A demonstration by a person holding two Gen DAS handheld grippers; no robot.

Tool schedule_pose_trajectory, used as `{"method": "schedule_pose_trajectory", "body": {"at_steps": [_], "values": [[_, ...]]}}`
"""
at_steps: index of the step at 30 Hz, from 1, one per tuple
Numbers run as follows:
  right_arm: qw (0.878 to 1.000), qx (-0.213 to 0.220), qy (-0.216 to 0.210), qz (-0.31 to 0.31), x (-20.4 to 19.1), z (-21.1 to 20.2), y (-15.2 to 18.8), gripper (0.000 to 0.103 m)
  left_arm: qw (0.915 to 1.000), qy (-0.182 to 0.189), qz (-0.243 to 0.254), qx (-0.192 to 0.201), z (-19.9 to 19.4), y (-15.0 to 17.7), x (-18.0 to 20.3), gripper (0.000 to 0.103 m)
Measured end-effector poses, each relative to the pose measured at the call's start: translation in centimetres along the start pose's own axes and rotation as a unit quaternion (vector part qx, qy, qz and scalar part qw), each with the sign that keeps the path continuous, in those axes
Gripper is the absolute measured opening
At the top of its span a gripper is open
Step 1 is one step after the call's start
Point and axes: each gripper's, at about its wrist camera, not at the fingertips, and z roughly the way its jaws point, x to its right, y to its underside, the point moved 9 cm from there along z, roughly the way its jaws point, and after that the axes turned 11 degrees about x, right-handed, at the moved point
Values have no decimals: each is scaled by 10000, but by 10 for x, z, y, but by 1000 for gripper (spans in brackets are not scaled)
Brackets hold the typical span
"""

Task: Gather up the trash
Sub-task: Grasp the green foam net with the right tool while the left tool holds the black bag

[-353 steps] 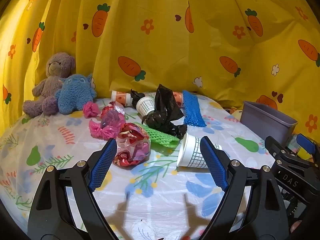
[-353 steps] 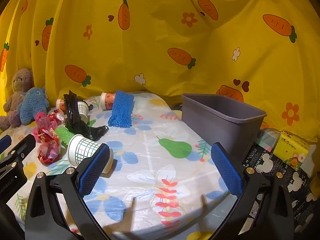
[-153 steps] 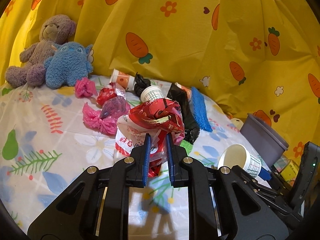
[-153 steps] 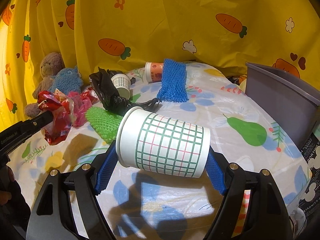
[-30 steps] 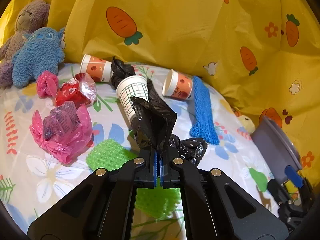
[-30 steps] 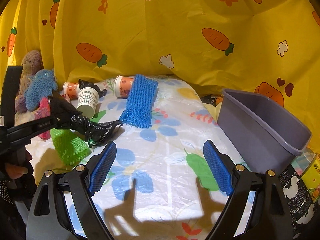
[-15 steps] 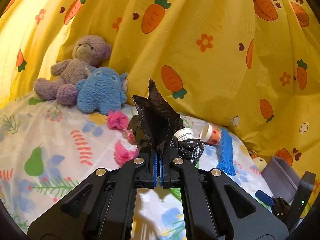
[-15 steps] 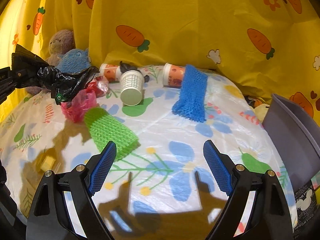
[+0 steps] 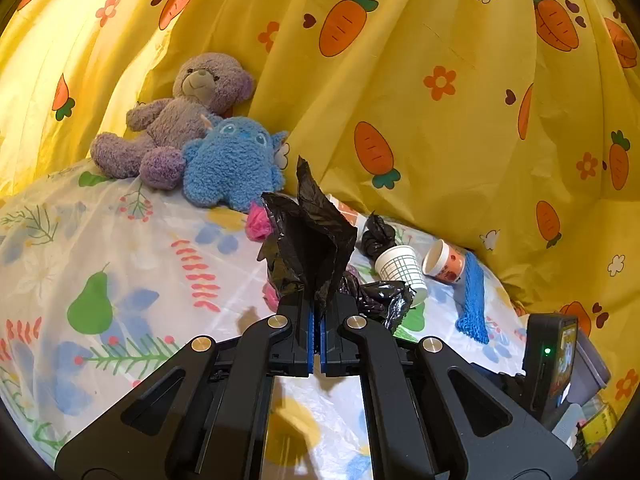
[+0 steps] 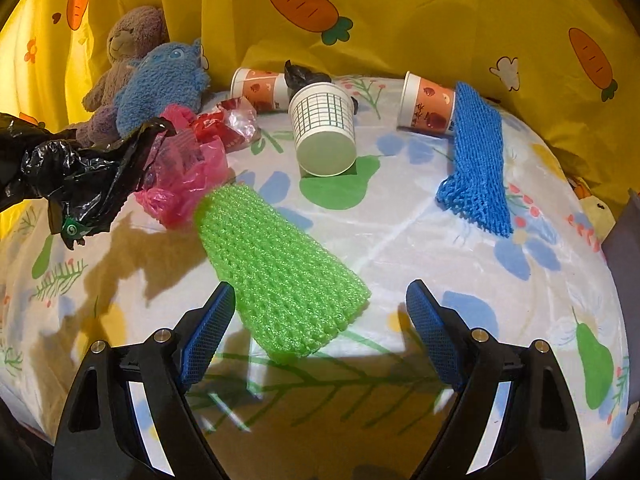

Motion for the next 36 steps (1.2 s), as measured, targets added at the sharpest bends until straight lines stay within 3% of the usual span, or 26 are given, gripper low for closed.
{"method": "schedule_pose_trajectory", "body": {"at_steps": [7, 12, 14, 26, 36], "values": [[9992, -159, -317, 159, -2, 7, 6, 51, 10000, -8, 10, -86, 4, 5, -1, 1], [9989, -17, -405, 247, 4, -1, 5, 20, 9999, 8, 22, -157, 6, 9, 1, 1], [9985, 37, -463, 273, 5, -5, 5, 12, 9998, 17, 29, -174, 7, 11, 3, 1], [9962, 619, -359, 499, 34, -43, -3, 9, 9999, 91, 84, -95, 0, 7, 10, 1], [9888, 1304, 160, 706, 87, -98, -17, 9, 9979, 581, 259, -122, -1, 9, 58, 1]]}}
